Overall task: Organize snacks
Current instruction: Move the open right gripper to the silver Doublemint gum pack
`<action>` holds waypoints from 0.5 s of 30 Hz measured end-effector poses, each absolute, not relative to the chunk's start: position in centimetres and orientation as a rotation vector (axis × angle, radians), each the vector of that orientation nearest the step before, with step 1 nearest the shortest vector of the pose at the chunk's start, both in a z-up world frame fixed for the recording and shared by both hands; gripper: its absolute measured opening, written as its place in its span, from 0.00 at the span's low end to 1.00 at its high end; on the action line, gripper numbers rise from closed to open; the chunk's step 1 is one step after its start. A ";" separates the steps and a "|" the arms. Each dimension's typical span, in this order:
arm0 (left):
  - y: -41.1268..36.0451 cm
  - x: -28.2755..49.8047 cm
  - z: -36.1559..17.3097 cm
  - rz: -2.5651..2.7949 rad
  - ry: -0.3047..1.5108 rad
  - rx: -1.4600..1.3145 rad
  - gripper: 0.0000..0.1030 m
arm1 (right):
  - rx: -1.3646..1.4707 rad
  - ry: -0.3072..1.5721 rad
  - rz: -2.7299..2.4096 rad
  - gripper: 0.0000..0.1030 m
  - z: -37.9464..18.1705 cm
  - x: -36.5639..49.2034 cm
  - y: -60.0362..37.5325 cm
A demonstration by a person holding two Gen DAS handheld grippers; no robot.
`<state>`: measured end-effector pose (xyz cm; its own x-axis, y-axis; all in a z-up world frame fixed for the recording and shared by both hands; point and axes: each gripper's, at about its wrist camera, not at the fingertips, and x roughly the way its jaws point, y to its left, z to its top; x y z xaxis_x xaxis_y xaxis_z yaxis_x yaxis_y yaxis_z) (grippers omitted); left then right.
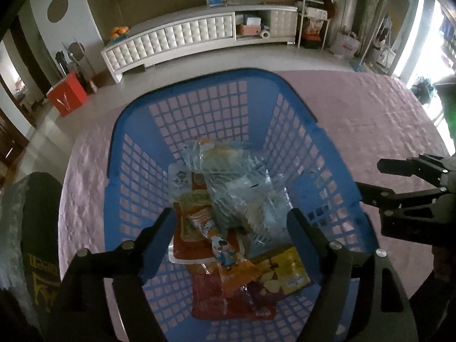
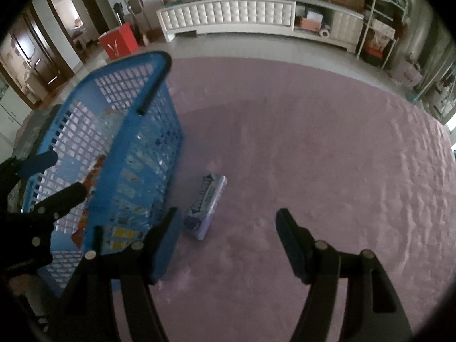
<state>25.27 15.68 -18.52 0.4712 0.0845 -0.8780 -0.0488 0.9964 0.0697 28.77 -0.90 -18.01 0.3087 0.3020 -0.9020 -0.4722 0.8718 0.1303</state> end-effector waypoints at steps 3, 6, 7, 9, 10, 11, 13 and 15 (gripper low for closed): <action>15.9 25.9 -19.3 0.094 1.111 0.061 0.75 | -0.175 1.166 0.521 0.70 -18.9 29.4 -0.5; 16.2 26.3 -19.2 0.071 1.119 0.036 0.75 | -0.186 1.180 0.536 0.70 -19.9 30.1 0.0; 16.2 26.4 -19.3 0.077 1.122 0.047 0.75 | -0.185 1.187 0.546 0.70 -20.2 30.3 0.2; 16.1 26.7 -19.5 0.107 1.131 0.087 0.75 | -0.192 1.200 0.564 0.70 -20.8 30.6 0.5; 16.2 26.8 -19.5 0.107 1.138 0.085 0.75 | -0.195 1.206 0.572 0.70 -21.1 30.7 0.6; 16.2 26.9 -19.5 0.092 1.140 0.074 0.75 | -0.196 1.214 0.582 0.70 -21.4 31.0 0.7; 16.1 26.9 -19.4 0.072 1.139 0.068 0.75 | -0.200 1.226 0.604 0.70 -21.9 31.3 0.9; 15.9 26.9 -19.7 0.076 1.152 0.082 0.75 | -0.211 1.239 0.627 0.70 -22.4 31.6 1.1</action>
<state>26.92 15.87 -19.66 0.4044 0.1021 -0.9089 -0.0178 0.9944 0.1038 31.60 1.14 -22.39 0.1846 0.3298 -0.9258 -0.5510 0.8148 0.1804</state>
